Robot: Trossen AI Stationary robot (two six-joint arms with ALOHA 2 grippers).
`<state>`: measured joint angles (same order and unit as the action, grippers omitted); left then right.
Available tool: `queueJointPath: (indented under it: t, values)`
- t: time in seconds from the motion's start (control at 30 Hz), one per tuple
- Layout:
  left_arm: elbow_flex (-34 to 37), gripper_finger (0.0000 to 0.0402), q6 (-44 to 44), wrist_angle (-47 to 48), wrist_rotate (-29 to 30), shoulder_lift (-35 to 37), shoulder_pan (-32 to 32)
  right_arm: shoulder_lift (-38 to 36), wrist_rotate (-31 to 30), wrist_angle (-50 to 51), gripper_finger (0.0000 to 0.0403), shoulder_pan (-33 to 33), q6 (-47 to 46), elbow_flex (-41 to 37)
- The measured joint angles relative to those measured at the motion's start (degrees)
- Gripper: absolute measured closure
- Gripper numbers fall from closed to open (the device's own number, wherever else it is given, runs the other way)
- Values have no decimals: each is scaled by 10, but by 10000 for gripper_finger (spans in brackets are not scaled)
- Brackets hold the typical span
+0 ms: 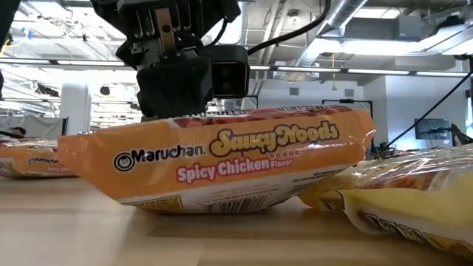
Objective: Sort Maruchan noodles
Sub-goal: Put the orange noodle pack into the left white bin
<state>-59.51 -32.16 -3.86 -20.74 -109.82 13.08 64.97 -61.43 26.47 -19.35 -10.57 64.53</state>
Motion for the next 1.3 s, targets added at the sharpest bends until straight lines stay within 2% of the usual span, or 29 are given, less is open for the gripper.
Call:
queueJointPath:
  t: [0.13,0.2,0.53,0.9,1.3]
  values:
    - [0,369,0,-4,-11,0,0,0,-1,0,251,1,-1,0]
    - [0,392,0,-4,-12,0,0,0,-1,0,251,4,-1,0]
    - [0,401,27,-3,-19,12,0,0,-1,1,251,8,-1,0]
    - [0,402,81,26,12,71,-18,0,-1,19,251,34,-1,0]
    - [0,401,125,104,67,148,-35,0,0,26,251,79,0,0]
